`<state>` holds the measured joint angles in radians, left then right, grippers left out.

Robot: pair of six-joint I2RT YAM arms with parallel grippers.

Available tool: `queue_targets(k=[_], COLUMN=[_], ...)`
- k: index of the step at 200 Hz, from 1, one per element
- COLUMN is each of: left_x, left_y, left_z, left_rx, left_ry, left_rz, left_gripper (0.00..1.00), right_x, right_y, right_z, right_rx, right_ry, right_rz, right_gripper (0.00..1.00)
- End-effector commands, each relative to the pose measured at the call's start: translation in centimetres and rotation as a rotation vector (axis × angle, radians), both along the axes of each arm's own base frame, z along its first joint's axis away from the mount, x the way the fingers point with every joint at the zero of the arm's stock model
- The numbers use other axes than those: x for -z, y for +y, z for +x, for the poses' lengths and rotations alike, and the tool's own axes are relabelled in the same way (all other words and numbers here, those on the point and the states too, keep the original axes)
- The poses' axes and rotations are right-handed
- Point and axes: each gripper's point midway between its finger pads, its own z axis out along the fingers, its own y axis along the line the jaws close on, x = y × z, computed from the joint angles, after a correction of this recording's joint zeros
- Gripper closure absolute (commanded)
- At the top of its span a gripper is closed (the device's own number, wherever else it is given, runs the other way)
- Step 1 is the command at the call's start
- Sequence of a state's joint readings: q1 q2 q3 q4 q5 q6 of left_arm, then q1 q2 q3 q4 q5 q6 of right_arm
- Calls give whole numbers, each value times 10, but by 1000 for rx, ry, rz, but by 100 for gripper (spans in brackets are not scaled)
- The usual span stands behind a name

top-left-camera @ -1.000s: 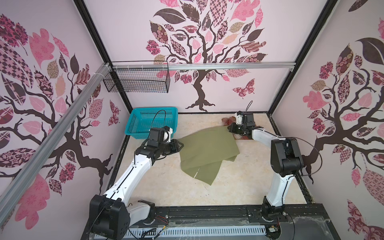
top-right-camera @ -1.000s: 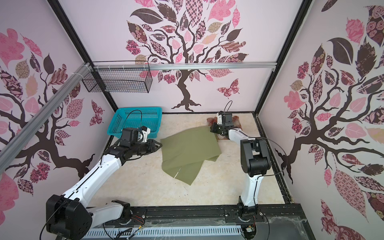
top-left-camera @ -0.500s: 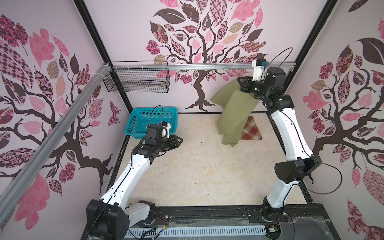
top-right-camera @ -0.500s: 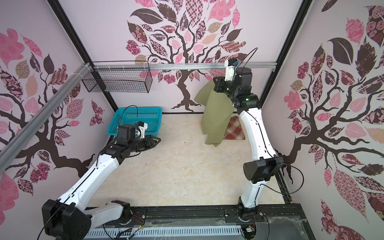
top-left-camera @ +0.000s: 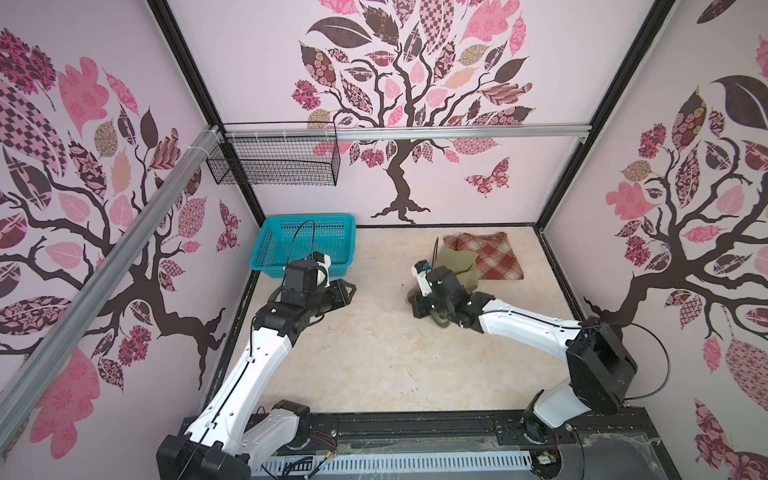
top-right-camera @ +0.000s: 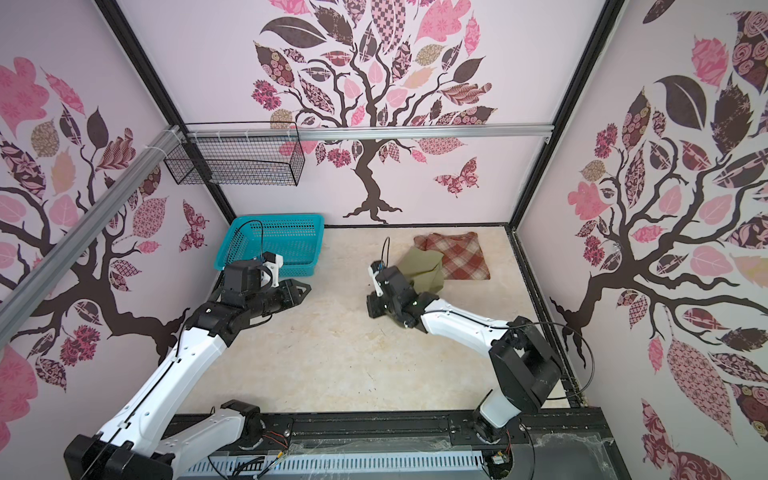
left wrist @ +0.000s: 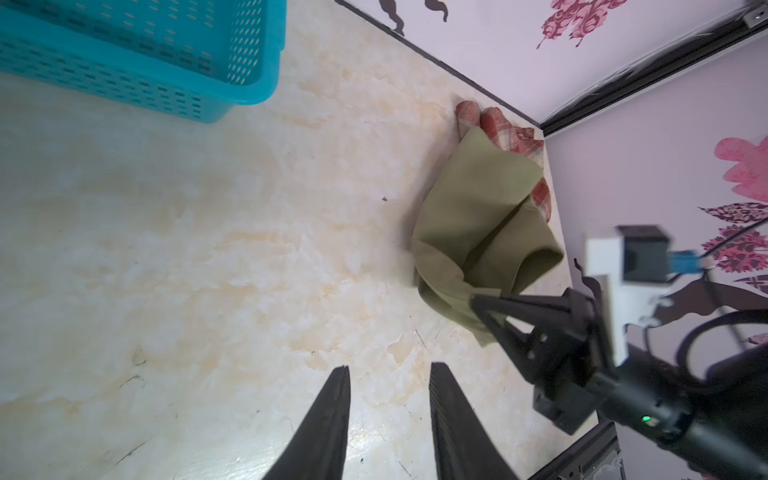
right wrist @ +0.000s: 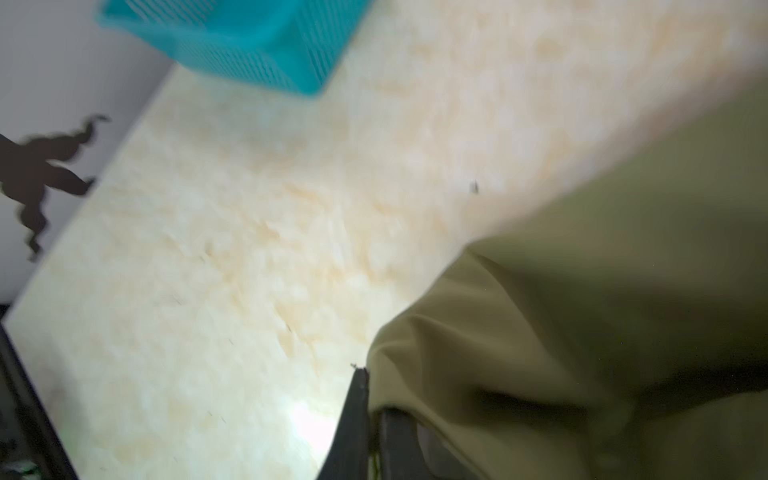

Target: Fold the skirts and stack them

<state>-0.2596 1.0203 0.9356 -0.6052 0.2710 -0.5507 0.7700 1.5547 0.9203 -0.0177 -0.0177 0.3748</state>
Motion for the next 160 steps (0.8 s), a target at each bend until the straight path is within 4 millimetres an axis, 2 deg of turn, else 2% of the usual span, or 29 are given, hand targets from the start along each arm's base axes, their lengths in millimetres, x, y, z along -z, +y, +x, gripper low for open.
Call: queue_targets(k=[1, 16, 26, 31, 46, 55, 87, 110, 135, 160], left_x=[24, 30, 34, 37, 41, 47, 65, 75, 82, 103], left_y=[13, 12, 8, 5, -11, -18, -49, -66, -83, -93], left_z=[-14, -17, -18, -19, -22, -23, -29, -26, -28, -40], left_rx=[-40, -38, -22, -5, 59, 78, 156, 177, 220, 263], left_ry=[59, 76, 85, 94, 119, 135, 182, 220, 248, 341], left_rz=[43, 36, 23, 10, -40, -44, -34, -104, -109, -101], left_gripper=[64, 64, 64, 64, 64, 63, 61, 60, 57, 56], right_x=[-41, -26, -20, -20, -17, -22, -44, -50, -40, -21], right_y=[24, 35, 39, 40, 32, 26, -4, -26, -49, -76], right_z=[3, -12, -19, -22, -28, -31, -43, -50, -50, -31], right_rx=[67, 32, 3, -4, -2, -8, 29, 74, 128, 231], right_ry=[-77, 2, 48, 64, 101, 100, 66, 60, 76, 106], right_rz=[217, 256, 266, 257, 197, 169, 141, 153, 123, 99], right_gripper=[95, 82, 64, 59, 46, 38, 29, 24, 23, 28])
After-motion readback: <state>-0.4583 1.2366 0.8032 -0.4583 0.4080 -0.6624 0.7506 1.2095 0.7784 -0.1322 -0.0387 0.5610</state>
